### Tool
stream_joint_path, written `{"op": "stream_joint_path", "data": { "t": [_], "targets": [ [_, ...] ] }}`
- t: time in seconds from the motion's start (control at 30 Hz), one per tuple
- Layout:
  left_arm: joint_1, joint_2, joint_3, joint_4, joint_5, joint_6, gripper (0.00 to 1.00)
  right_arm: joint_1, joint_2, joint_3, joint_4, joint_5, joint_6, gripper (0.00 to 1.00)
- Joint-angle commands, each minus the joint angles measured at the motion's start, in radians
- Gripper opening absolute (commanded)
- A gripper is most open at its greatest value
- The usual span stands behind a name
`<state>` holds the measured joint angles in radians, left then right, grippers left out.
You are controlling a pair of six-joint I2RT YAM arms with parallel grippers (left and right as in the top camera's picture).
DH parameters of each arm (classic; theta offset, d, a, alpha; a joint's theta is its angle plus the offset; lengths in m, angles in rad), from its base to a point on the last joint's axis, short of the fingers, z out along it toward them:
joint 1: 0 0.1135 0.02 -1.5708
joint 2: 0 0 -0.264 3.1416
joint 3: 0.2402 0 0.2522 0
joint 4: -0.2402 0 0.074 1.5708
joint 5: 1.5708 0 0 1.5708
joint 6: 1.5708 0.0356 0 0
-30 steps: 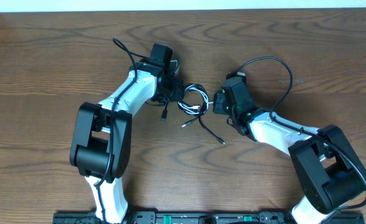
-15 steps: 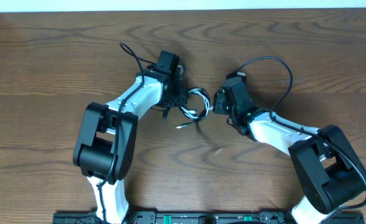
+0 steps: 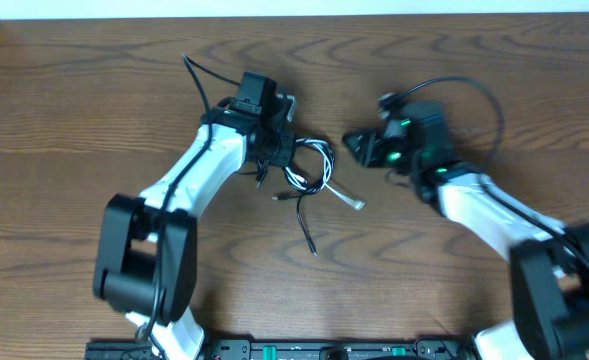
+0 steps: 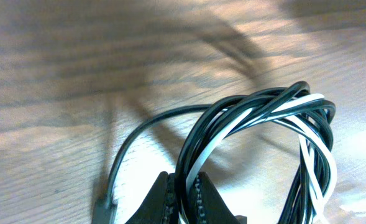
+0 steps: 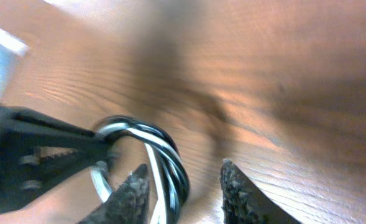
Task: Untangle cables
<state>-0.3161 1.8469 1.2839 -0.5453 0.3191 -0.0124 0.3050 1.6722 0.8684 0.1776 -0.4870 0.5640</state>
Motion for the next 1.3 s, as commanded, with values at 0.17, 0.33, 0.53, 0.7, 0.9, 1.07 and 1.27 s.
{"op": "stream_joint_path", "data": {
  "t": [0.17,0.33,0.53,0.7,0.9,1.07,1.27],
  "targets": [
    [0.000,-0.046,0.000,-0.011,0.287,0.231,0.08,-0.091,-0.145,0.008,-0.021,-0.209,0.068,0.38],
    [0.000,-0.046,0.000,-0.011,0.287,0.236,0.07,-0.017,-0.113,0.008,-0.168,-0.058,0.067,0.38],
    [0.000,-0.046,0.000,-0.010,0.279,0.236,0.07,0.076,-0.048,0.008,-0.119,0.011,0.068,0.32],
    [-0.009,-0.045,0.000,-0.011,0.280,0.237,0.07,0.076,-0.048,0.008,-0.068,0.018,0.068,0.18],
    [-0.020,-0.045,0.000,-0.010,0.279,0.236,0.08,0.076,-0.048,0.008,-0.151,0.089,0.067,0.01],
    [-0.023,-0.045,0.000,-0.010,0.279,0.236,0.08,0.076,-0.048,0.008,-0.227,0.172,0.066,0.01],
    [-0.024,-0.036,0.000,-0.006,0.279,0.236,0.08,0.077,-0.048,0.008,-0.231,0.187,0.067,0.24]
  ]
}}
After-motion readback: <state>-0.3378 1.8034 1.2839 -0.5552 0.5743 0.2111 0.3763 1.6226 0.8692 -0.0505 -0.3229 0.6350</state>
